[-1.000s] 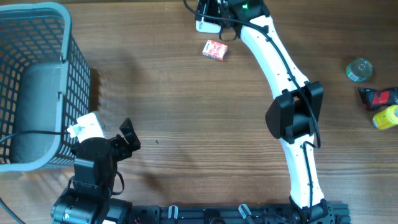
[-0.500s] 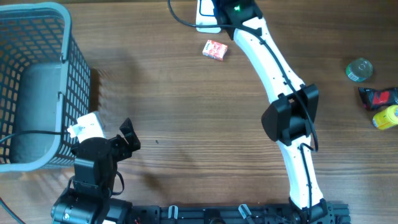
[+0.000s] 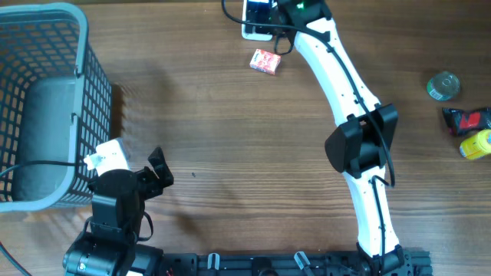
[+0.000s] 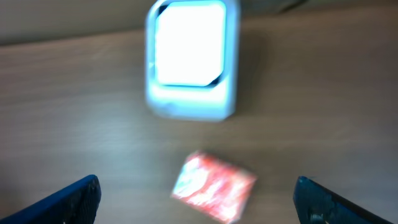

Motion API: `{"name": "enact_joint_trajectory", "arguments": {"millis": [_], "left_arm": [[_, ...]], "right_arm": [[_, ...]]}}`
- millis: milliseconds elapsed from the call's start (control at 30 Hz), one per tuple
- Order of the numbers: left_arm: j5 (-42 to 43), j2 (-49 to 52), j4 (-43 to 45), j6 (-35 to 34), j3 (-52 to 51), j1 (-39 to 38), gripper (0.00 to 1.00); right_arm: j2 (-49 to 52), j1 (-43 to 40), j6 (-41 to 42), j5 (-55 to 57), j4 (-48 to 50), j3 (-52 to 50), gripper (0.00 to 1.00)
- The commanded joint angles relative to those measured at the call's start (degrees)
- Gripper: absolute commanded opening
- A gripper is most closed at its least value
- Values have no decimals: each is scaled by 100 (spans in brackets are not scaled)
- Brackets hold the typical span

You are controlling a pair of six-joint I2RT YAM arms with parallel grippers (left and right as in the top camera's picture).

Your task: Scan the item barcode

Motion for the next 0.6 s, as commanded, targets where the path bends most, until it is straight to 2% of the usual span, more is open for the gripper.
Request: {"name": "enact_joint_trajectory", "arguments": {"millis": [0,200,567], "left_arm": [[188,-28,11,-37,15,31,100],[201,-28,9,-37,15,31,100],[221,-28,15,-37,15,31,100]], "right_arm": [[407,-208,1322,-1250,-4,70,100],[601,-162,1845,-463,-267,70,100],[1185,-118,1996,-422,-192,70,100]]}}
